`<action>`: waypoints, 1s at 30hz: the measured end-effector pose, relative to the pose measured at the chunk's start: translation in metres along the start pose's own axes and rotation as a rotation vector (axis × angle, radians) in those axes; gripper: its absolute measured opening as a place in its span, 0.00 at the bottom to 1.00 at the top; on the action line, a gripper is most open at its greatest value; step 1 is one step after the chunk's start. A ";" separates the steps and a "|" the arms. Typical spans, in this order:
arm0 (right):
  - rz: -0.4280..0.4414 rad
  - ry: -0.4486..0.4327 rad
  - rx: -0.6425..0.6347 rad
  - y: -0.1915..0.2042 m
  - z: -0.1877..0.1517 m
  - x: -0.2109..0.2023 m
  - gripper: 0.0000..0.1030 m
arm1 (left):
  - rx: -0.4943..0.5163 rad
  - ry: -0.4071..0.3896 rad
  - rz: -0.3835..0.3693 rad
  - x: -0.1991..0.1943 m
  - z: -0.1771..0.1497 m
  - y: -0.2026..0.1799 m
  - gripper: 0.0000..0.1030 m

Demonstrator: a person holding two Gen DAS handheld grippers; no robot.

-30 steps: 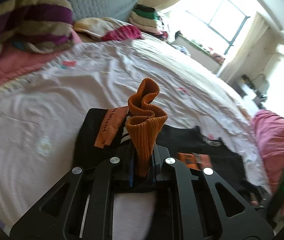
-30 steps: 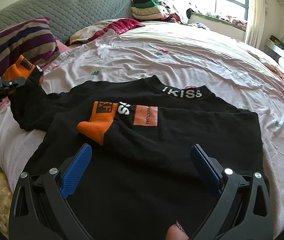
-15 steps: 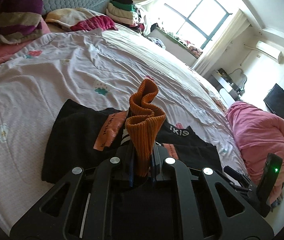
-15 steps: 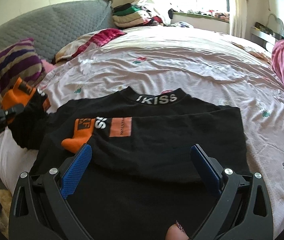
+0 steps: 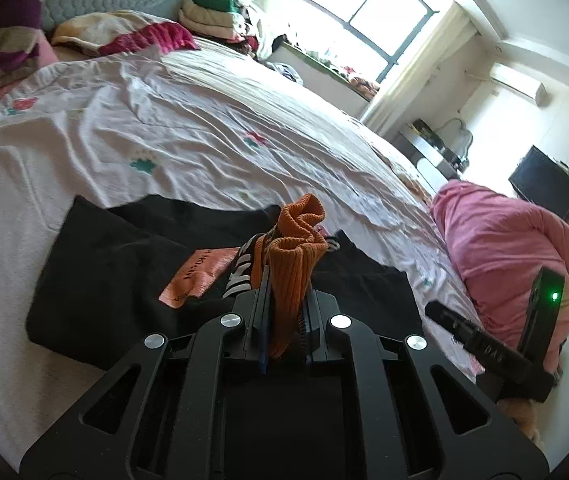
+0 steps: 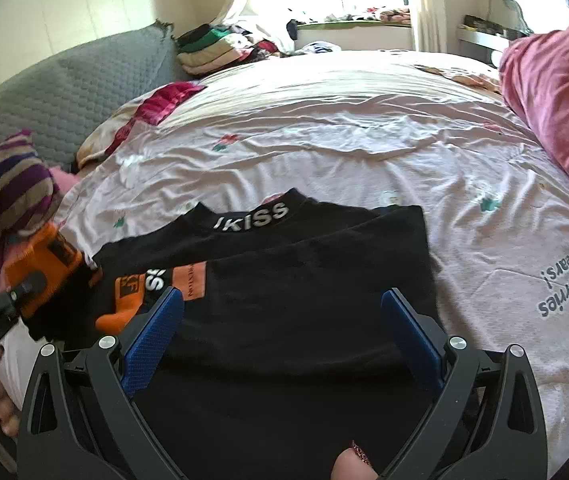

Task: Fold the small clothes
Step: 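Lift the cuff and carry the sleeve across the shirt with the left gripper, then lower the cuff onto the shirt and open the left gripper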

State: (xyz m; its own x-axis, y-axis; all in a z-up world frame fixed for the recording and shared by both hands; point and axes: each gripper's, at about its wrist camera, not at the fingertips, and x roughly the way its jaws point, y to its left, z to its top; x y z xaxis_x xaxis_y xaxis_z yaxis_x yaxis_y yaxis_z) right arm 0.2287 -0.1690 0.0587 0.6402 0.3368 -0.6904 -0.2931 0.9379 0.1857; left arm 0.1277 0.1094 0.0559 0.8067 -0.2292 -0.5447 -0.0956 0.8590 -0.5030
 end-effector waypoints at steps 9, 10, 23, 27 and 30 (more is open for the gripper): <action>-0.009 -0.021 0.052 -0.020 0.006 -0.011 0.95 | 0.046 0.046 -0.015 0.026 -0.014 -0.025 0.05; -0.011 -0.024 0.057 -0.022 0.006 -0.012 0.95 | 0.052 0.056 -0.017 0.030 -0.016 -0.027 0.05; -0.030 -0.016 0.127 -0.049 0.008 -0.011 0.95 | 0.106 0.192 -0.068 0.064 -0.043 -0.048 0.22; -0.012 0.010 0.125 -0.047 0.004 -0.004 0.95 | 0.132 0.195 -0.086 0.060 -0.045 -0.055 0.43; -0.002 0.036 0.111 -0.040 0.000 0.004 0.95 | 0.156 0.172 -0.056 0.056 -0.042 -0.055 0.49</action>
State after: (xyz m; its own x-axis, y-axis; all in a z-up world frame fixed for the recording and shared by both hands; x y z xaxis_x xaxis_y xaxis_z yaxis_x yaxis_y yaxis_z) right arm 0.2428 -0.2057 0.0483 0.6141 0.3334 -0.7153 -0.2102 0.9427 0.2589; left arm 0.1538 0.0300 0.0251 0.6961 -0.3417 -0.6314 0.0488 0.8999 -0.4333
